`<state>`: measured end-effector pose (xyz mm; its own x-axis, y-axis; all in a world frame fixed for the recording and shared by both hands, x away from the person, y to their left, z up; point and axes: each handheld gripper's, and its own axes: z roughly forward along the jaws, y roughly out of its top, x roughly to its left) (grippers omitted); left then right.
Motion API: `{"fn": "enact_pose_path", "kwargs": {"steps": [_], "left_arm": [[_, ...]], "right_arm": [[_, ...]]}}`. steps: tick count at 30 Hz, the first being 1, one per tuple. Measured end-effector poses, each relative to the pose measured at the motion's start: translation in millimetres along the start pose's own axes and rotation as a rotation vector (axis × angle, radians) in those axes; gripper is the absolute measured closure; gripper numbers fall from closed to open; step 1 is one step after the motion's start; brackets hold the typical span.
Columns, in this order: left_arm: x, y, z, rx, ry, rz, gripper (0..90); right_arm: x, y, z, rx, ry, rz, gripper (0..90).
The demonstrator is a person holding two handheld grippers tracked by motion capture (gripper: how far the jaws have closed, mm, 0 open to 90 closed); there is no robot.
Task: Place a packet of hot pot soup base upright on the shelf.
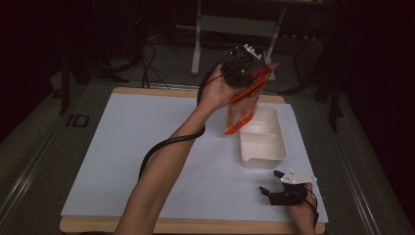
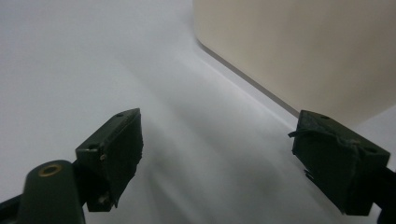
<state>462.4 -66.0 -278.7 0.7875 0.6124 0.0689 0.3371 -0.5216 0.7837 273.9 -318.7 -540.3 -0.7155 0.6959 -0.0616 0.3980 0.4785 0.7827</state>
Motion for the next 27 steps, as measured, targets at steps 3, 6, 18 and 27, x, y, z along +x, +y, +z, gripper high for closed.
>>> {"fn": "enact_pose_path", "kwargs": {"steps": [3,6,18,27], "left_arm": [[-3.6,4.7,2.0,-0.016,0.003,0.008,90.0],[-5.6,10.0,4.4,-0.034,-0.003,0.003,90.0],[-20.6,16.3,32.6,-0.151,-0.001,0.034,90.0],[-23.1,1.4,34.9,-0.173,-0.023,0.045,90.0]], "right_arm": [[0.1,0.0,-0.1,-0.001,0.0,0.001,15.8],[0.1,-0.1,-0.4,-0.003,-0.001,0.0,15.8],[-0.2,-0.5,-1.2,-0.013,0.002,0.002,15.8],[0.0,-0.6,-1.4,-0.015,0.004,-0.001,15.8]]}}
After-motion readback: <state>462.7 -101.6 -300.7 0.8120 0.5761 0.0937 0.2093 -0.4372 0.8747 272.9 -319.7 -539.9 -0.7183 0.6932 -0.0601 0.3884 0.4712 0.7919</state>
